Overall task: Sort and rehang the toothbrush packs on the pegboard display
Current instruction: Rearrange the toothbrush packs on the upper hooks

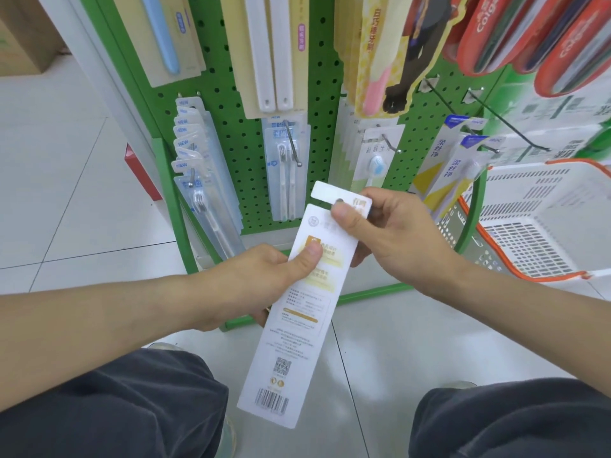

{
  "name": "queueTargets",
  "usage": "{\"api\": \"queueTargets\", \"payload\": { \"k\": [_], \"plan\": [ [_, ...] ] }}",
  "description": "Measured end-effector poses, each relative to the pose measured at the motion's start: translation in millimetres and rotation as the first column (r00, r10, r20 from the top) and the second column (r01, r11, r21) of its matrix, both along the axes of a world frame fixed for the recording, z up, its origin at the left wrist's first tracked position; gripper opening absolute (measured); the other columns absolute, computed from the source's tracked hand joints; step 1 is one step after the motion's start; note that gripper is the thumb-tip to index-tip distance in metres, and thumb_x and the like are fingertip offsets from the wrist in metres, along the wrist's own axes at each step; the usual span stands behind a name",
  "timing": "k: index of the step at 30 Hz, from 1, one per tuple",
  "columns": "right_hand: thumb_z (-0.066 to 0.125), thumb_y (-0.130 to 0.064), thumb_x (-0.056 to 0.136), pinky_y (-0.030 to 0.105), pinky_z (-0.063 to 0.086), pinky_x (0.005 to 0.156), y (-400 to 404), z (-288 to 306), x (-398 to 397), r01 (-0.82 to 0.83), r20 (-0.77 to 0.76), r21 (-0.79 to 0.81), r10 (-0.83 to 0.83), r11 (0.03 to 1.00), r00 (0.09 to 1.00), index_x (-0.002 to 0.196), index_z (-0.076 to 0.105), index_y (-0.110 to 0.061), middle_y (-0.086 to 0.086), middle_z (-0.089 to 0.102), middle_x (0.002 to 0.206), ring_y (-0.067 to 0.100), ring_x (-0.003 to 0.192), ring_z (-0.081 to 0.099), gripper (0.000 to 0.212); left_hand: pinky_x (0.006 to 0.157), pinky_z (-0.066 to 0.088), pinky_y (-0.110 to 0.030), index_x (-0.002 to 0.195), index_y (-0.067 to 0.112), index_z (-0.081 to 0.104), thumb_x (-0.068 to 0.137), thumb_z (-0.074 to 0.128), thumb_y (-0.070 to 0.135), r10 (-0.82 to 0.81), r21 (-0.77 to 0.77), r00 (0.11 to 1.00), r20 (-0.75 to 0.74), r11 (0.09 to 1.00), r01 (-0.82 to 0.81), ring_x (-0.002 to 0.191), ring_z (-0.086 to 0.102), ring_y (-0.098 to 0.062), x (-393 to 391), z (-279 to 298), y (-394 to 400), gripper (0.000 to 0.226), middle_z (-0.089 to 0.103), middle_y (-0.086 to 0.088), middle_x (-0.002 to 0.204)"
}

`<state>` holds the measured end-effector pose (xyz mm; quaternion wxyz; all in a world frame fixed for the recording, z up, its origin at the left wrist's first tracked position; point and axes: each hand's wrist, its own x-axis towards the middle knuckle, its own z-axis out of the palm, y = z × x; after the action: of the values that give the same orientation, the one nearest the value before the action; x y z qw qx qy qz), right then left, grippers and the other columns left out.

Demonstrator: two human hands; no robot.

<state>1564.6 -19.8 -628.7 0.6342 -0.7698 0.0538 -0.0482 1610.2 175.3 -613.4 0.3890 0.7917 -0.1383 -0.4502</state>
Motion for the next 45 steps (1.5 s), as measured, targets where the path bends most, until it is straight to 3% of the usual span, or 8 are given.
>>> {"api": "queueTargets", "payload": {
  "k": [3,7,13,19,24,32,39,45],
  "plan": [
    [0.081,-0.019,0.081,0.037,0.059,0.054,1,-1,-2,-0.041,-0.011,-0.017,0.041,0.999,0.999,0.116,0.064,-0.006,0.016,0.075,0.096,0.032,0.074,0.073,0.041,0.065,0.063,-0.031,0.098,0.016,0.074,0.092,0.029,0.067,0.088,-0.057,0.996,0.008,0.995,-0.087,0.074,0.077,-0.017,0,0,-1,0.068,0.079,-0.001,0.083],
    [0.087,-0.006,0.075,0.042,0.062,0.055,2,1,-2,-0.008,0.001,-0.062,0.008,0.998,1.000,0.115,0.058,-0.011,0.006,0.072,0.087,0.022,0.068,0.067,0.050,0.074,0.064,-0.039,0.098,0.015,0.073,0.093,0.025,0.068,0.164,-0.096,0.986,-0.008,0.982,-0.164,0.078,0.077,-0.025,-1,0,-2,0.072,0.079,-0.004,0.085],
    [0.090,-0.015,0.073,0.054,0.061,0.060,9,1,-5,-0.013,-0.024,-0.100,0.011,0.995,1.000,0.116,0.056,-0.016,0.005,0.075,0.088,0.036,0.074,0.071,0.054,0.062,0.064,-0.031,0.095,0.015,0.072,0.094,0.032,0.062,0.176,-0.146,0.984,0.003,0.974,-0.174,0.073,0.077,-0.021,-1,1,-5,0.061,0.079,-0.004,0.081],
    [0.096,-0.027,0.066,0.041,0.061,0.071,16,2,-10,-0.129,-0.061,-0.249,0.118,0.960,0.991,0.126,0.048,-0.027,-0.001,0.077,0.093,0.018,0.079,0.074,0.077,0.085,0.061,-0.051,0.110,0.014,0.073,0.092,0.034,0.067,0.200,-0.195,0.973,-0.115,0.956,-0.220,0.091,0.075,-0.035,1,0,-3,0.068,0.078,-0.014,0.098],
    [0.096,-0.027,0.067,0.033,0.061,0.074,23,7,-10,-0.215,-0.104,-0.280,0.193,0.936,0.976,0.136,0.040,-0.031,-0.007,0.076,0.101,0.010,0.086,0.073,0.089,0.076,0.064,-0.046,0.098,0.007,0.076,0.093,0.041,0.061,0.279,-0.245,0.958,-0.069,0.926,-0.288,0.086,0.076,-0.032,3,1,-3,0.064,0.079,-0.011,0.093],
    [0.098,-0.018,0.062,0.048,0.064,0.063,21,3,-14,-0.423,-0.431,-0.216,0.302,0.880,0.850,0.148,0.021,-0.038,-0.001,0.073,0.109,0.021,0.088,0.075,0.117,0.071,0.064,-0.035,0.111,0.014,0.071,0.097,0.056,0.032,0.247,-0.322,0.968,-0.037,0.914,-0.246,0.088,0.077,-0.021,4,0,2,0.027,0.079,-0.004,0.099],
    [0.099,-0.024,0.061,0.026,0.058,0.081,15,-9,-20,-0.549,-0.435,-0.366,0.383,0.752,0.815,0.124,0.058,-0.032,-0.018,0.073,0.107,0.002,0.095,0.068,0.075,0.073,0.064,-0.033,0.110,0.011,0.072,0.083,0.071,0.012,0.288,-0.392,0.952,-0.101,0.868,-0.304,0.094,0.076,-0.020,9,-2,4,0.027,0.078,-0.002,0.105],
    [0.096,-0.018,0.066,0.045,0.058,0.089,9,-6,-23,-0.566,-0.407,-0.340,0.425,0.751,0.808,0.120,0.064,-0.023,-0.008,0.075,0.109,0.017,0.099,0.071,0.063,0.069,0.064,-0.032,0.110,0.012,0.072,0.083,0.074,0.009,0.335,-0.371,0.940,-0.063,0.867,-0.334,0.091,0.077,-0.018,6,0,3,0.028,0.079,0.000,0.104]
  ]
}}
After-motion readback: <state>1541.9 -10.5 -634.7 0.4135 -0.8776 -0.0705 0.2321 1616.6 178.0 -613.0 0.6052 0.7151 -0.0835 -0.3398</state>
